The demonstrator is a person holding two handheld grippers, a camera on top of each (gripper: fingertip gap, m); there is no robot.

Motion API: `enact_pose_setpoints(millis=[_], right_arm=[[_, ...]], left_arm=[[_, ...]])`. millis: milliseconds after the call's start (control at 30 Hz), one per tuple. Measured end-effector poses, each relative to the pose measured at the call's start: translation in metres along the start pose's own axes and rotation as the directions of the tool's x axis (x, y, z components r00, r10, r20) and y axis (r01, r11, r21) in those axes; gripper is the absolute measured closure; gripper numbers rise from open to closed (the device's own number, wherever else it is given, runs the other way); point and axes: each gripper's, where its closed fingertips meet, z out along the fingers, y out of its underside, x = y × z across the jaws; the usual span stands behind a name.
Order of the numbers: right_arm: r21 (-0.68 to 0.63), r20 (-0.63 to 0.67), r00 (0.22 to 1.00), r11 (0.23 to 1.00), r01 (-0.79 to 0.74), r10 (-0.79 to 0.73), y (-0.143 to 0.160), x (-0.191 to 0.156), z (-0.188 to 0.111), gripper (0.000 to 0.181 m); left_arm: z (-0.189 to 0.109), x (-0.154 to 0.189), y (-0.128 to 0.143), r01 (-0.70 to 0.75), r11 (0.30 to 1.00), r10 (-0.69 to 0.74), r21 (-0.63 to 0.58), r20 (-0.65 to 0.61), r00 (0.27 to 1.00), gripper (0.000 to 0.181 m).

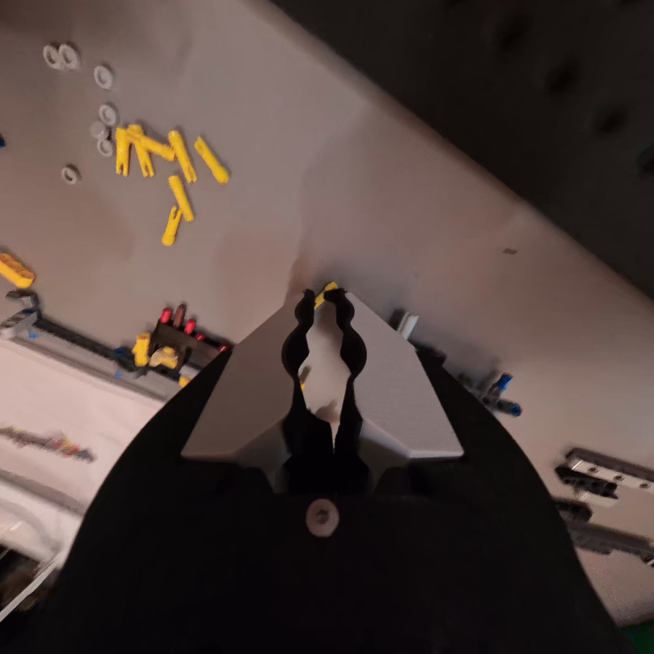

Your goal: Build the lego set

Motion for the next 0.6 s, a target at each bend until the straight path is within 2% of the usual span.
enact_pose_setpoints(millis=[67, 167, 367, 433, 500, 533, 600], right_arm=[[0.004, 0.007, 1.000, 1.000, -0.006, 0.006, -0.001, 0.000, 0.000, 0.175], [0.000, 0.012, 1.000, 1.000, -0.012, 0.012, 0.000, 0.000, 0.000, 0.174], [-0.010, 0.021, 1.000, 1.000, -0.014, 0.014, 0.002, -0.002, 0.001, 0.174], [-0.011, 0.022, 1.000, 1.000, -0.016, 0.016, 0.002, -0.002, 0.001, 0.174], [-0.008, 0.024, 1.000, 1.000, -0.019, 0.019, 0.002, -0.001, 0.001, 0.175], [-0.006, 0.024, 0.999, 1.000, -0.020, 0.021, 0.001, -0.001, 0.001, 0.175], [0.001, 0.028, 0.999, 1.000, -0.023, 0.023, 0.000, -0.002, 0.000, 0.175]], left_arm=[[-0.009, -0.008, 0.003, 0.011, 1.000, -0.010, -0.003, 0.009, 1.000, 0.170], [-0.019, -0.004, -0.003, 0.088, 0.994, -0.085, 0.059, -0.058, 0.995, 0.168], [-0.018, 0.001, 0.036, -0.003, 0.996, -0.003, -0.091, -0.056, 0.998, 0.167], [-0.019, 0.003, 0.042, 0.022, 0.993, -0.031, -0.117, -0.073, 0.997, 0.166], [-0.020, -0.003, 0.049, 0.192, 0.970, -0.203, -0.147, -0.060, 0.977, 0.165], [-0.019, -0.006, 0.053, 0.318, 0.935, -0.328, -0.156, -0.046, 0.944, 0.159], [-0.019, -0.010, 0.055, 0.572, 0.813, -0.578, -0.112, -0.034, 0.815, 0.155]])
